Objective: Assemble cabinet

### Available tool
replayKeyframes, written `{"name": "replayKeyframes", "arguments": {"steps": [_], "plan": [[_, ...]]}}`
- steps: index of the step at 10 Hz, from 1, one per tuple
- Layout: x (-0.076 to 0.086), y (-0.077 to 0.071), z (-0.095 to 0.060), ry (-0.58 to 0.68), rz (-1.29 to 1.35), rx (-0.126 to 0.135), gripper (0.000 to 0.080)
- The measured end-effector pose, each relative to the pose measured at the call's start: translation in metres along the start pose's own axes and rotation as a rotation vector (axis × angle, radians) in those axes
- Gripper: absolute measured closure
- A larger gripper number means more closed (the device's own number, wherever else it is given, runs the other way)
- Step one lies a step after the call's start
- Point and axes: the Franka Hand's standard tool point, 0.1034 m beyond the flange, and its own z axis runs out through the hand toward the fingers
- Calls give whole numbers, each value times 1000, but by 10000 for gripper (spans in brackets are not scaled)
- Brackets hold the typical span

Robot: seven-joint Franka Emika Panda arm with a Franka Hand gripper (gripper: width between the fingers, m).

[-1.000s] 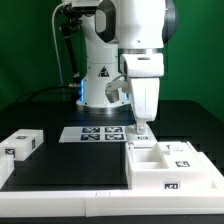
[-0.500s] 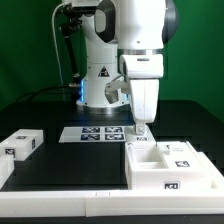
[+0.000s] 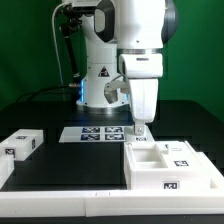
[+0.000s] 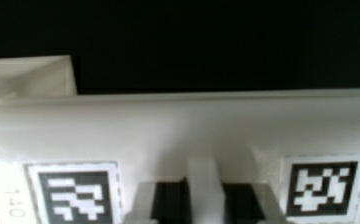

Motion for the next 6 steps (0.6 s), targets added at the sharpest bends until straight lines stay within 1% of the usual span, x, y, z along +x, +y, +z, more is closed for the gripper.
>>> {"name": "replayKeyframes", "arguments": {"steps": [2, 3, 4, 6], "plan": [[0, -1, 1, 1, -3, 2, 730], [-1, 3, 3, 12, -23, -15, 730], [-3, 9, 3, 16, -34, -26, 730], [-4, 25, 2, 19, -55, -39, 730]]}}
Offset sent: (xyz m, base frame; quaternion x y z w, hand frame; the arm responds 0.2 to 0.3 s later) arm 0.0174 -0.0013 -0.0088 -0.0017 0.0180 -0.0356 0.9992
